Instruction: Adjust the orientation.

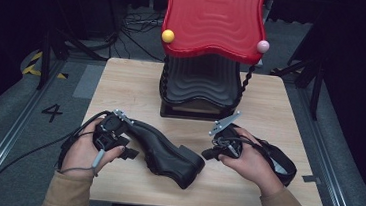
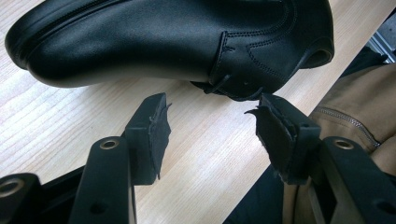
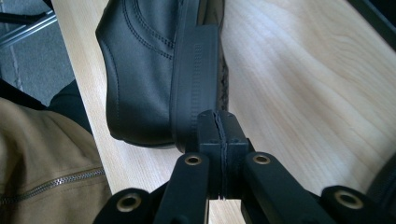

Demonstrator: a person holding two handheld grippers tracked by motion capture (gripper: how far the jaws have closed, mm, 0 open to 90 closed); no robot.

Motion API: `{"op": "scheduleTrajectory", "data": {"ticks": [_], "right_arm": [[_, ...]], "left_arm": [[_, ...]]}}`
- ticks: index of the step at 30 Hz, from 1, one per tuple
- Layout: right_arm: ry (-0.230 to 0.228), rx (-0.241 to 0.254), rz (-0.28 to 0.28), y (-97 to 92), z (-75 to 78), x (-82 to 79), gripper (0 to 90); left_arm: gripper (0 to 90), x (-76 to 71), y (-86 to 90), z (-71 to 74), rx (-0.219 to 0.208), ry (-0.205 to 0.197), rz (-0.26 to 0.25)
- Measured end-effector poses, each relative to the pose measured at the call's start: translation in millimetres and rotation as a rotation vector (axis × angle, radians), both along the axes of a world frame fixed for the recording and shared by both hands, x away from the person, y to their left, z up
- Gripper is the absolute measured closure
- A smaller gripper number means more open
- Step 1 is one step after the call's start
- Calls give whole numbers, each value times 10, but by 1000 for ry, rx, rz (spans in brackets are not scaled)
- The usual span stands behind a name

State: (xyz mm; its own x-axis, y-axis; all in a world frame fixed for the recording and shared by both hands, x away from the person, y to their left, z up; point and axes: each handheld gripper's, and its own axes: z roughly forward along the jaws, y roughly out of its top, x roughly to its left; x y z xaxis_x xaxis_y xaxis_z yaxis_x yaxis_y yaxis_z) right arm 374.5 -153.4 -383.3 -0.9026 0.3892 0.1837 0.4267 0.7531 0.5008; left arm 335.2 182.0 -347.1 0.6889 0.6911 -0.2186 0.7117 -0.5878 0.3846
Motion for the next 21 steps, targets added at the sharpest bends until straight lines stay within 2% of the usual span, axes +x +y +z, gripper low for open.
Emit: {"op": "scheduleTrajectory", "data": {"ticks": [11, 21], "right_arm": [[-10, 14, 29, 136, -107, -59, 900], [-10, 1, 28, 145, -131, -54, 900]], "left_arm": [[442, -2, -29, -14, 6, 7, -6], [438, -2, -32, -12, 5, 1, -7]]}}
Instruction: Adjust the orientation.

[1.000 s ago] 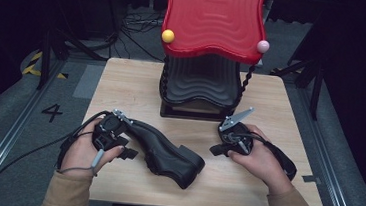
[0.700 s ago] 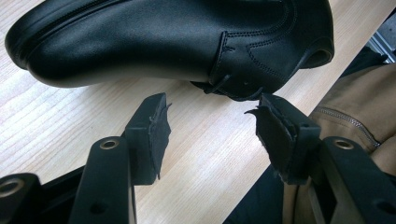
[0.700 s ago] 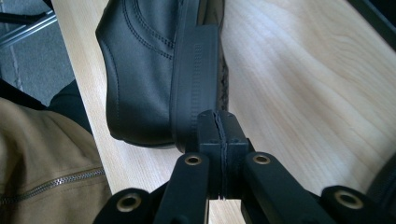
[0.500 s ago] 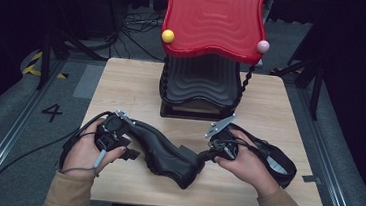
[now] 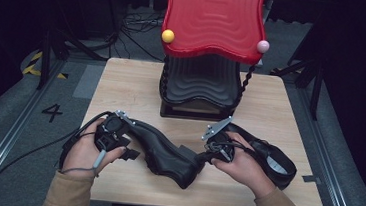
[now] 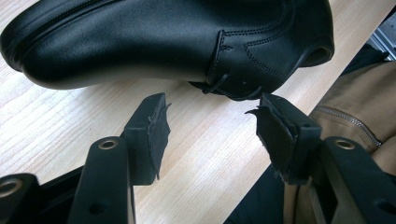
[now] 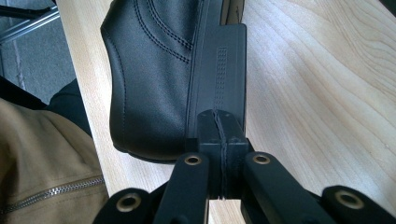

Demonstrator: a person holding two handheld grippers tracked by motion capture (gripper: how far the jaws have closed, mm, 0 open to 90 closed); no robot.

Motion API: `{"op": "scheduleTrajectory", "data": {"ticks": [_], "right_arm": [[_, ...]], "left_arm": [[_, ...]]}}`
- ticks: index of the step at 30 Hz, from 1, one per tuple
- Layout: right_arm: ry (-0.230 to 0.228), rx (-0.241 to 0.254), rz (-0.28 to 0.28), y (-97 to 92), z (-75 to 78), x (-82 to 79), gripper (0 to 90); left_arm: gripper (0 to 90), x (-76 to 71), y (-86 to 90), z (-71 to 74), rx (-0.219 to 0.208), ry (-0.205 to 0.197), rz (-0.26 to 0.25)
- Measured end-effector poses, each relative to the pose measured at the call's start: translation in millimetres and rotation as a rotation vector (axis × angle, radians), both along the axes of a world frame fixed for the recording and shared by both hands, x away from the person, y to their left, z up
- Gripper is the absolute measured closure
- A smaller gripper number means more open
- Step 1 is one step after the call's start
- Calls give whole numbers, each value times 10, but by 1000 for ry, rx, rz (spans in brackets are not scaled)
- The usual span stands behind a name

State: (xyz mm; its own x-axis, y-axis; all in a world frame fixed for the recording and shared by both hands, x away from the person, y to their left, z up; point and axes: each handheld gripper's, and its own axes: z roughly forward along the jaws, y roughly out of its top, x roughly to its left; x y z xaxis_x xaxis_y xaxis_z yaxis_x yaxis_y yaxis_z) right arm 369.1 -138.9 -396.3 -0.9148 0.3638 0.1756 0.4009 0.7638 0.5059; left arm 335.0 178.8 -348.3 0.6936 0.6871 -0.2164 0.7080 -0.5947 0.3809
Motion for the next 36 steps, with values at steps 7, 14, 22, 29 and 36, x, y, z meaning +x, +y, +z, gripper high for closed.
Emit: {"op": "scheduleTrajectory", "data": {"ticks": [7, 14, 22, 29, 36], "right_arm": [[-32, -11, -20, -12, 10, 16, 900], [-47, -11, -46, -36, 13, 34, 900], [-121, -22, -84, -88, 3, 82, 900], [-221, -68, -91, -100, -45, 122, 900], [-262, -88, -109, -135, -128, 197, 900]], "left_arm": [[436, 0, -13, -4, 4, -3, -6], [432, -6, 0, -4, 5, 2, 0], [430, -4, 8, -11, 0, 5, 1], [429, -8, 30, -1, -2, -2, 0], [427, -11, 36, 0, -2, 0, 2]]}}
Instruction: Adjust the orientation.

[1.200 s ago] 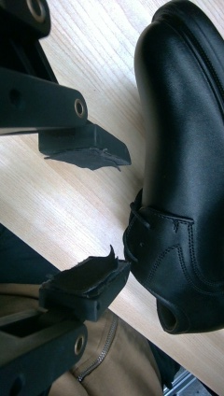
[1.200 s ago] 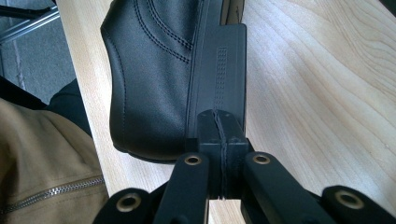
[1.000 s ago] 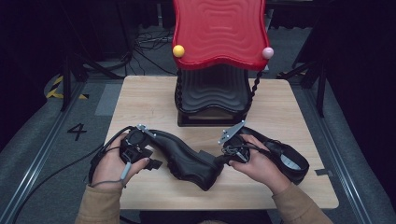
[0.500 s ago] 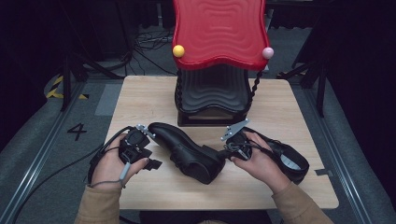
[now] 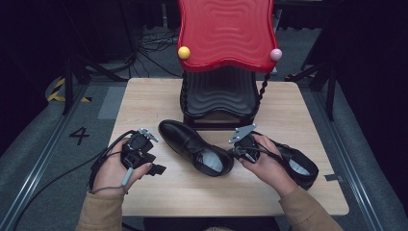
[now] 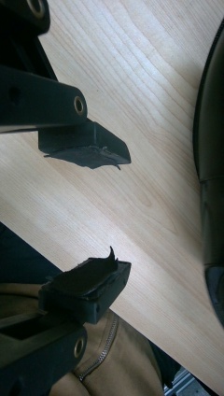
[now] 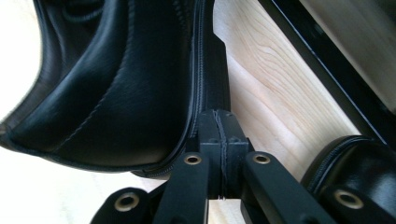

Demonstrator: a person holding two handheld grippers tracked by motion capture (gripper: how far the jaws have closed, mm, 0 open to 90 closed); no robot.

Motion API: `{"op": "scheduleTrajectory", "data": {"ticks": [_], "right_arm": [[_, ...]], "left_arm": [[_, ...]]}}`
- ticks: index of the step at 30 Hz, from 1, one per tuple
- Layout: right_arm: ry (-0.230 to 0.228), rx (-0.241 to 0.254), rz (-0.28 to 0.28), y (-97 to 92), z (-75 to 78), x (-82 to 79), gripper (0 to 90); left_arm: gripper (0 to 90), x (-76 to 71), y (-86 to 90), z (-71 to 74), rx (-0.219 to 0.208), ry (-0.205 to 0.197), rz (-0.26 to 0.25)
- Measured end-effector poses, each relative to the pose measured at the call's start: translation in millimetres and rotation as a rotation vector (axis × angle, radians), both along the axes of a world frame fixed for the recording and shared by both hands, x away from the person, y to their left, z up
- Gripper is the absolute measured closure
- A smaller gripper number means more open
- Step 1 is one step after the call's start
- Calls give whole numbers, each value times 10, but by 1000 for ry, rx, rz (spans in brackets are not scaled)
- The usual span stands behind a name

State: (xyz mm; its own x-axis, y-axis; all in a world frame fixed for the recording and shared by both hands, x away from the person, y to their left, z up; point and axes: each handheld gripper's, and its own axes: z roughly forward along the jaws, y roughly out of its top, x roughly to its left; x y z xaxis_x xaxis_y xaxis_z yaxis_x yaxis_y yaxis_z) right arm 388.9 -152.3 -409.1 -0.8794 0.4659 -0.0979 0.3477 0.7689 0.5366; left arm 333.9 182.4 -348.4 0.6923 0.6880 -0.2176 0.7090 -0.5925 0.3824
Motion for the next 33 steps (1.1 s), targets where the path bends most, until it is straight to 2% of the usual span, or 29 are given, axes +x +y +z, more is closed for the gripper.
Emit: {"op": "scheduleTrajectory", "data": {"ticks": [5, 7, 9, 10, 17, 20, 23, 24, 25, 28, 29, 30, 31, 32, 33], "right_arm": [[-45, -36, -59, -56, -70, 76, 875], [-49, -49, -81, -115, -79, 118, 853], [-17, -7, -94, -176, -88, 152, 821], [-13, -2, -98, -191, -80, 154, 808], [-22, 23, -99, -213, -9, 134, 759], [-24, 79, -101, -263, 94, 116, 722], [-33, 144, -87, -298, 231, 71, 695], [-33, 180, -68, -295, 296, 44, 682], [-33, 195, -52, -281, 330, 23, 668], [-16, 230, 45, -185, 370, -24, 622], [-16, 230, 45, -185, 370, -24, 622], [-3, 236, 67, -148, 361, -28, 617], [6, 227, 81, -103, 340, -21, 616], [11, 196, 97, -28, 292, 3, 604], [11, 196, 97, -28, 292, 3, 604]], "left_arm": [[424, -4, 10, 7, -3, -2, 2], [424, -4, 7, 5, -3, -1, 4], [424, 2, 4, 0, 0, 0, 2], [424, 3, 0, -4, -1, 2, 4], [423, 2, -1, 0, 1, 0, 0], [423, -2, 6, 2, -2, -1, 4], [423, -12, 17, -4, 3, -1, 6], [423, -19, 19, -9, 1, 2, 10], [421, -24, 24, -13, 6, 3, 8], [398, -52, 31, -36, 11, 16, 11], [397, -52, 31, -36, 11, 16, 11], [397, -65, 40, -43, 12, 19, 10], [397, -80, 48, -47, 10, 22, 16], [397, -102, 72, -51, 13, 24, 14], [397, -102, 72, -51, 13, 24, 14]]}}
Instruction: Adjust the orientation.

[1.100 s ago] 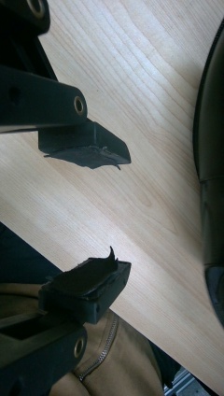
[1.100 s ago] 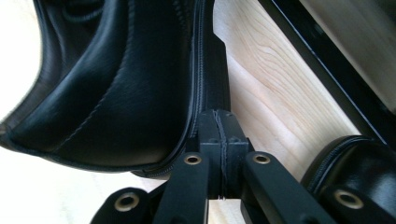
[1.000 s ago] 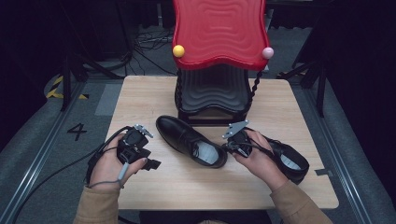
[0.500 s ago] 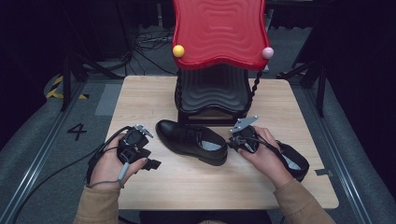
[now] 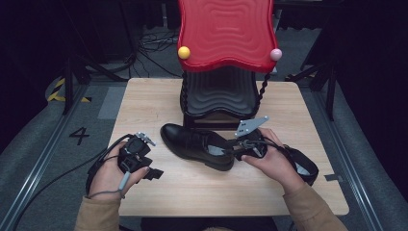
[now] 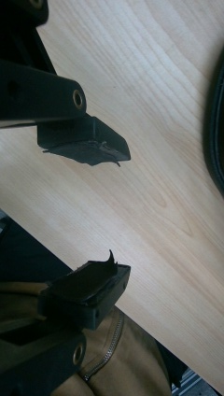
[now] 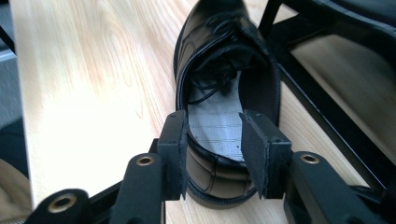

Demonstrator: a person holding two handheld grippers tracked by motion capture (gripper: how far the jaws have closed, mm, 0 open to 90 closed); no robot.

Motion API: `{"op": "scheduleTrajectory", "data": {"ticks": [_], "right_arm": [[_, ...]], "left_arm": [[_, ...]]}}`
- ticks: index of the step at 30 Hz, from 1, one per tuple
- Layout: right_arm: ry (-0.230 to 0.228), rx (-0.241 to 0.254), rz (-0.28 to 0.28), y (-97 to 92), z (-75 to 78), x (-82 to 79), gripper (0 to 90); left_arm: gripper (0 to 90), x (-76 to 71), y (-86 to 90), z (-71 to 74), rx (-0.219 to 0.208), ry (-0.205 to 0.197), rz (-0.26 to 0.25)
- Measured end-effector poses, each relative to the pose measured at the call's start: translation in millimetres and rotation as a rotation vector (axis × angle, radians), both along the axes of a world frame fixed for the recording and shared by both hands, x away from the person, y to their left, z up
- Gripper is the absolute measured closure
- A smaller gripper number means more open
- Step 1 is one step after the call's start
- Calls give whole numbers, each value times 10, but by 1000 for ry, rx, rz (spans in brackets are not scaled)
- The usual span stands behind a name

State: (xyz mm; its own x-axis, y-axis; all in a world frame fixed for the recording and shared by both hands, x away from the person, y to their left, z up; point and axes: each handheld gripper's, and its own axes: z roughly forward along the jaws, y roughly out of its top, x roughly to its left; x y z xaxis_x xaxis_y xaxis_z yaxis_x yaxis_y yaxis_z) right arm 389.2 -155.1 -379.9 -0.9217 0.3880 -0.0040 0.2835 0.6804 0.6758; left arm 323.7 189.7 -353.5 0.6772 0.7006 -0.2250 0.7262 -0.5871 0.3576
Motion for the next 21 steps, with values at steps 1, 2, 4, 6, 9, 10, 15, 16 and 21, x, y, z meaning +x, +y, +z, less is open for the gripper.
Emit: {"op": "scheduleTrajectory", "data": {"ticks": [1, 2, 4, 6, 9, 10, 15, 16, 21], "right_arm": [[8, -9, 7, 27, -22, 11, 602], [21, -25, 18, 73, -61, 28, 601], [34, -47, 35, 142, -119, 50, 599], [44, -68, 50, 202, -170, 74, 590], [59, -94, 72, 280, -246, 111, 583], [63, -102, 78, 304, -268, 121, 583], [84, -152, 110, 410, -372, 153, 635], [89, -173, 114, 433, -398, 153, 660], [89, -199, 175, 479, -409, 146, 823]], "left_arm": [[397, -17, 19, -2, -1, -3, 6], [398, -28, 36, -2, -3, -3, 9], [398, -54, 66, -6, -5, 1, 23], [398, -75, 97, -12, -2, -2, 27], [397, -110, 139, -16, -4, -3, 41], [397, -119, 153, -17, -3, -5, 45], [397, -159, 204, -21, -7, 1, 63], [397, -164, 208, -21, -8, 1, 67], [398, -189, 235, -25, -4, 0, 71]]}}
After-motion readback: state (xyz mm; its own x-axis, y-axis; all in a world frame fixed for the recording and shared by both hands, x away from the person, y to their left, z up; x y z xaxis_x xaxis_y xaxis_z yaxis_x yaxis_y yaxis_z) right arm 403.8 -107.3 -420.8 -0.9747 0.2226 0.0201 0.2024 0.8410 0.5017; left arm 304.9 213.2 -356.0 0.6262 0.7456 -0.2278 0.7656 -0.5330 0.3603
